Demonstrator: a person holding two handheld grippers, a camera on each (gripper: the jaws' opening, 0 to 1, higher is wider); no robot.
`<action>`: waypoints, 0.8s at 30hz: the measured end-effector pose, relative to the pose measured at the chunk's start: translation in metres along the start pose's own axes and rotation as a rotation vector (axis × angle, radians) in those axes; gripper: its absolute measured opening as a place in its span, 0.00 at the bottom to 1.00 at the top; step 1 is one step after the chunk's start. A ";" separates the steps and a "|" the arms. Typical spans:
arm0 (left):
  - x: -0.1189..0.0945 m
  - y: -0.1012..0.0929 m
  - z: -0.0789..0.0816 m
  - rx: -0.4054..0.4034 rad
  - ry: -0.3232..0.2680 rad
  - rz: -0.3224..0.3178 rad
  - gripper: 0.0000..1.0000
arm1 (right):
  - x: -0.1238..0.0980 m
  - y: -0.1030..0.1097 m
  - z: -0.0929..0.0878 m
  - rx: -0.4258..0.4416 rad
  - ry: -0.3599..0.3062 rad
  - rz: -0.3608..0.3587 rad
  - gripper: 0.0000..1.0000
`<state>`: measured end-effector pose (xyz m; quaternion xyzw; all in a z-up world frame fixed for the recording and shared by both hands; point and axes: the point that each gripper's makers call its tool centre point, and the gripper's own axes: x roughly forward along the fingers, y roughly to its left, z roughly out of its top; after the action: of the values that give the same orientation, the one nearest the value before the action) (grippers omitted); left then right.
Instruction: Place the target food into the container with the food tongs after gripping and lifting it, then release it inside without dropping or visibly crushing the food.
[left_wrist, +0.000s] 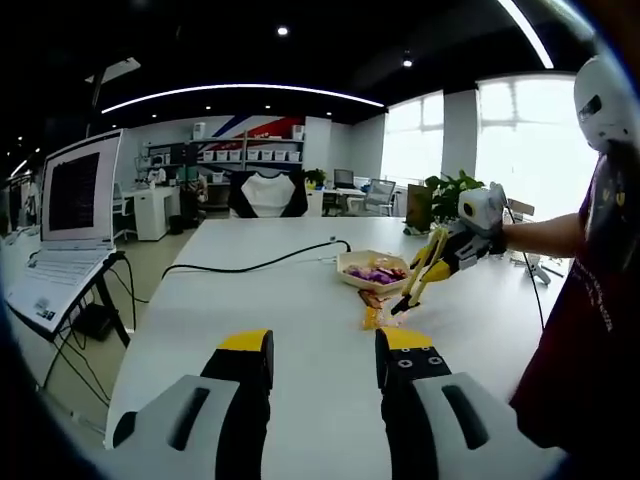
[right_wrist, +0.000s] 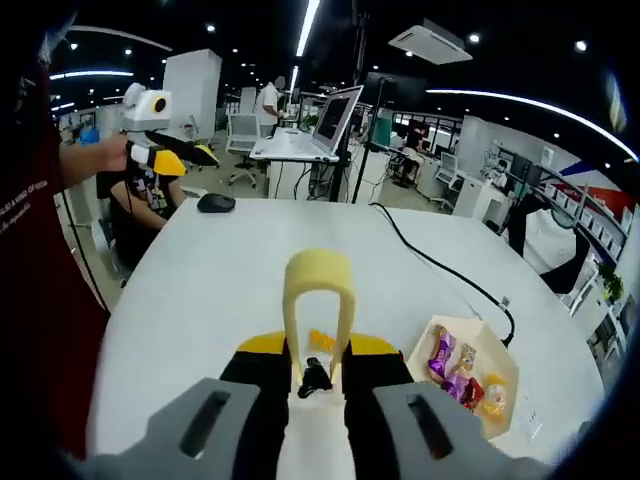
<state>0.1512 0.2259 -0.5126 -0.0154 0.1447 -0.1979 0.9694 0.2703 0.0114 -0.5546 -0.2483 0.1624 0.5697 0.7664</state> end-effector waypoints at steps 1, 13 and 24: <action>0.000 0.000 0.000 0.000 0.000 0.000 0.43 | -0.004 -0.006 0.000 -0.010 -0.001 -0.019 0.14; -0.005 0.000 -0.001 0.006 0.013 0.003 0.43 | -0.032 -0.122 -0.020 0.075 -0.004 -0.299 0.17; 0.003 -0.002 -0.001 0.003 0.016 0.001 0.43 | -0.079 -0.119 -0.073 0.548 -0.083 -0.475 0.22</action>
<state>0.1535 0.2232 -0.5141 -0.0120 0.1524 -0.1977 0.9683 0.3632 -0.1197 -0.5494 -0.0412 0.2154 0.3208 0.9214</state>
